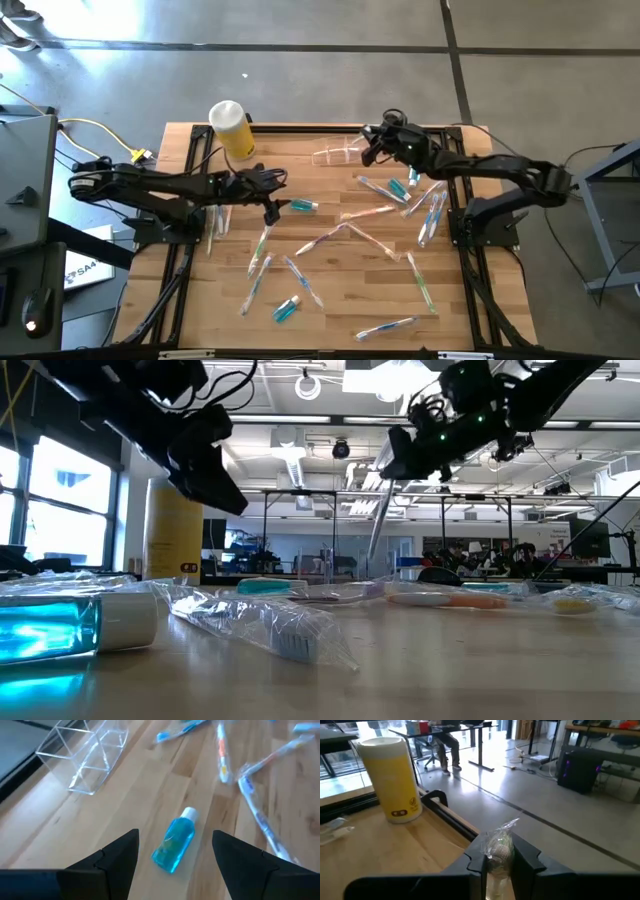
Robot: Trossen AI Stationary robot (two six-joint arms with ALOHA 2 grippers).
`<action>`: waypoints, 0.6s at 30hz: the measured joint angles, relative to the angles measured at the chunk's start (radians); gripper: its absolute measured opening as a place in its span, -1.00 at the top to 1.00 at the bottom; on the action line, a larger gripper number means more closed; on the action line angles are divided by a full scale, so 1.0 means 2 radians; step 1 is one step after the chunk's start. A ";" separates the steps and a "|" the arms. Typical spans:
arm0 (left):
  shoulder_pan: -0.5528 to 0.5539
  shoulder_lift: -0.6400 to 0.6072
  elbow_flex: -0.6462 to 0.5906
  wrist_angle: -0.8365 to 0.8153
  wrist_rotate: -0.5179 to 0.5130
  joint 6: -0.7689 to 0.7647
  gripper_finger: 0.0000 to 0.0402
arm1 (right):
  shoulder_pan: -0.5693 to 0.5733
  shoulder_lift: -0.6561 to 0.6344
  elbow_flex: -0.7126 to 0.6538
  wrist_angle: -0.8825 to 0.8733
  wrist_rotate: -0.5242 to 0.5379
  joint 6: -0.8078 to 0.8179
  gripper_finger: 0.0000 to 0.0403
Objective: Pick & Place toothbrushing station
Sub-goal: Put the green toothbrush into the transparent organizer
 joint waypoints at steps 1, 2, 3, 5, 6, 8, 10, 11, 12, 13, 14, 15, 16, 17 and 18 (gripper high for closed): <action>0.000 0.001 -0.007 0.014 0.002 0.000 -0.22 | -0.005 0.009 0.001 0.001 -0.003 0.002 0.79; -0.001 0.001 -0.012 0.020 0.004 0.000 -0.22 | -0.009 0.017 0.005 -0.001 -0.003 0.002 0.79; -0.001 0.001 -0.013 0.023 0.005 0.000 -0.22 | -0.012 0.026 0.009 -0.004 -0.003 0.002 0.79; -0.001 0.002 -0.012 0.028 0.013 0.000 -0.22 | -0.018 0.044 0.018 -0.011 -0.013 0.001 0.79; -0.001 0.002 -0.012 0.028 0.017 0.000 -0.22 | -0.022 0.052 0.022 -0.016 -0.023 0.004 0.79; -0.001 0.002 -0.012 0.031 0.030 0.000 -0.22 | -0.026 0.067 0.028 -0.024 -0.038 0.015 0.79; -0.001 0.002 -0.012 0.038 0.045 0.000 -0.22 | -0.028 0.075 0.033 -0.029 -0.042 0.021 0.79; -0.001 0.002 -0.012 0.041 0.055 0.000 -0.22 | -0.030 0.077 0.035 -0.030 -0.042 0.023 0.79; -0.001 0.002 -0.012 0.042 0.064 0.000 -0.22 | -0.031 0.077 0.035 -0.032 -0.044 0.024 0.77; -0.001 0.002 -0.012 0.041 0.070 0.000 -0.22 | -0.033 0.078 0.036 -0.033 -0.049 0.024 0.76; -0.001 0.002 -0.012 0.041 0.076 0.000 -0.22 | -0.034 0.078 0.036 -0.037 -0.060 0.024 0.73; -0.001 0.002 -0.012 0.041 0.080 -0.002 -0.22 | -0.034 0.078 0.036 -0.040 -0.071 0.019 0.70; -0.001 0.002 -0.012 0.041 0.084 -0.005 -0.22 | -0.034 0.078 0.036 -0.045 -0.076 0.017 0.66; -0.001 0.002 -0.012 0.041 0.089 -0.007 -0.22 | -0.034 0.079 0.035 -0.047 -0.078 0.016 0.62; -0.001 0.002 -0.012 0.041 0.093 -0.008 -0.22 | -0.034 0.080 0.035 -0.048 -0.078 0.016 0.57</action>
